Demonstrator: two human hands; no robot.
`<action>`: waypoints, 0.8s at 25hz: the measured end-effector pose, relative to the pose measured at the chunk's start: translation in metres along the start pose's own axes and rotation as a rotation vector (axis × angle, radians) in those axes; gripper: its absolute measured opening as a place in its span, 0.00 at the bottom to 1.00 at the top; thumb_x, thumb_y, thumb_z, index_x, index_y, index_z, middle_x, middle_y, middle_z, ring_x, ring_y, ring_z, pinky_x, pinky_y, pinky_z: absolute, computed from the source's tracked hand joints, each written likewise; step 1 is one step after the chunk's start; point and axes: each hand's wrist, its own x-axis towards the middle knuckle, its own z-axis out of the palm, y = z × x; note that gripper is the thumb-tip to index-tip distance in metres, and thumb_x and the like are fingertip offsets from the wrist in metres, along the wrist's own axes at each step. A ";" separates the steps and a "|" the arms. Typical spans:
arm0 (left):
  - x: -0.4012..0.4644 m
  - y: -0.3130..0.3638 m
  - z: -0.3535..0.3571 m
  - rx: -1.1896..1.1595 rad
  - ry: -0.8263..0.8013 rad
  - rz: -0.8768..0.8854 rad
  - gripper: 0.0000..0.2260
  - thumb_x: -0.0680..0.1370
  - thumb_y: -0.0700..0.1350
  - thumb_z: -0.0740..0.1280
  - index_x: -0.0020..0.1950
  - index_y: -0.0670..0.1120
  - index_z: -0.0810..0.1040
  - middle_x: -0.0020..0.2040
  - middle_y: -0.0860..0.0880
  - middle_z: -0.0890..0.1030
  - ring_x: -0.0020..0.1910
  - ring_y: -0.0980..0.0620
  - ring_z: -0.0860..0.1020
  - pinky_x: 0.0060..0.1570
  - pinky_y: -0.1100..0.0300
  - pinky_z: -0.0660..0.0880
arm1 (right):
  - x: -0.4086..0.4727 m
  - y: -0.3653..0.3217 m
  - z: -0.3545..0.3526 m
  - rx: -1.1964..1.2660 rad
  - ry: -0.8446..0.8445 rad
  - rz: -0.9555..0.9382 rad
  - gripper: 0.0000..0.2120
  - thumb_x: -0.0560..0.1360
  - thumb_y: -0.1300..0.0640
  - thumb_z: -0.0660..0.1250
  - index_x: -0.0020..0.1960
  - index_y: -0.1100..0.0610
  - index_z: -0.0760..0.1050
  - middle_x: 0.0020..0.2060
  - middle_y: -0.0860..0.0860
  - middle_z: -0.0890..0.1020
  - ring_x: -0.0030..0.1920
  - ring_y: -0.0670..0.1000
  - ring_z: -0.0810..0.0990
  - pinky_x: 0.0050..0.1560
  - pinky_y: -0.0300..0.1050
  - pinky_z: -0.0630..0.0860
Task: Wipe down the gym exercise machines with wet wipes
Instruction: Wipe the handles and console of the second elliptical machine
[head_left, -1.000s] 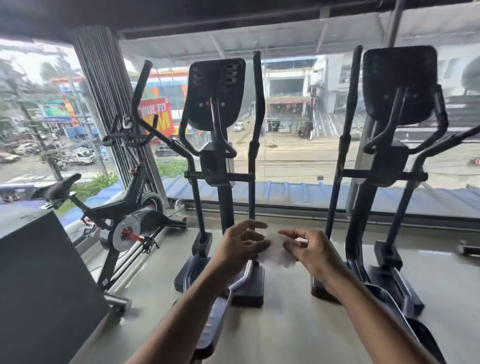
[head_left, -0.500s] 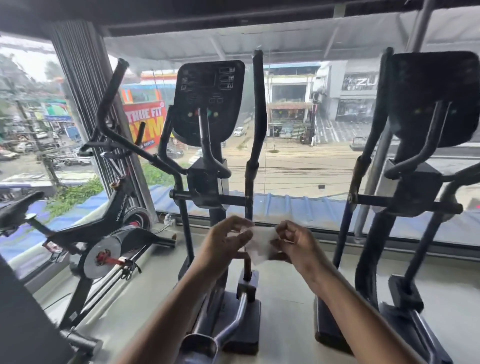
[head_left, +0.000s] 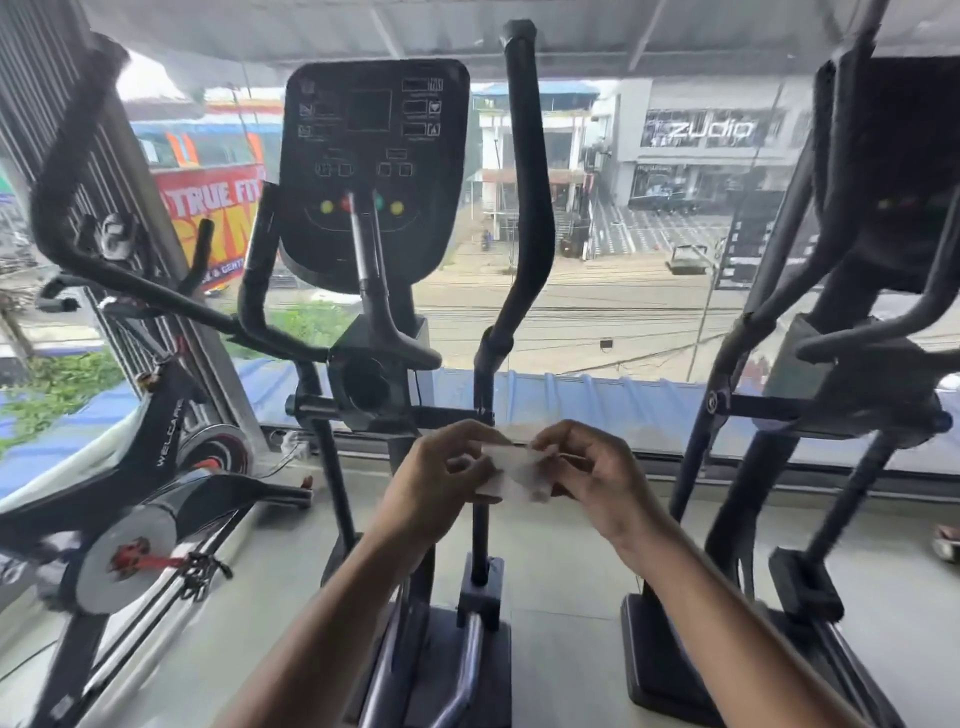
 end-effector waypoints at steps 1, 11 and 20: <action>0.008 -0.002 -0.003 -0.008 0.001 0.001 0.14 0.82 0.34 0.68 0.48 0.52 0.85 0.48 0.40 0.85 0.48 0.43 0.86 0.48 0.47 0.85 | 0.008 0.001 0.002 0.005 -0.009 -0.011 0.12 0.77 0.72 0.68 0.43 0.57 0.83 0.43 0.49 0.86 0.46 0.49 0.85 0.42 0.41 0.80; 0.117 0.055 -0.039 0.109 0.070 0.250 0.17 0.83 0.32 0.64 0.58 0.52 0.84 0.56 0.52 0.86 0.54 0.53 0.85 0.55 0.46 0.84 | 0.124 -0.062 -0.025 -0.348 -0.038 -0.284 0.10 0.73 0.65 0.76 0.47 0.52 0.80 0.41 0.49 0.85 0.43 0.49 0.85 0.46 0.45 0.81; 0.227 0.088 0.020 0.429 0.252 0.573 0.44 0.78 0.62 0.70 0.84 0.61 0.45 0.83 0.59 0.55 0.79 0.56 0.65 0.73 0.51 0.70 | 0.272 -0.191 -0.099 -0.812 0.392 -0.782 0.07 0.75 0.63 0.73 0.51 0.56 0.84 0.45 0.53 0.84 0.43 0.54 0.83 0.46 0.44 0.76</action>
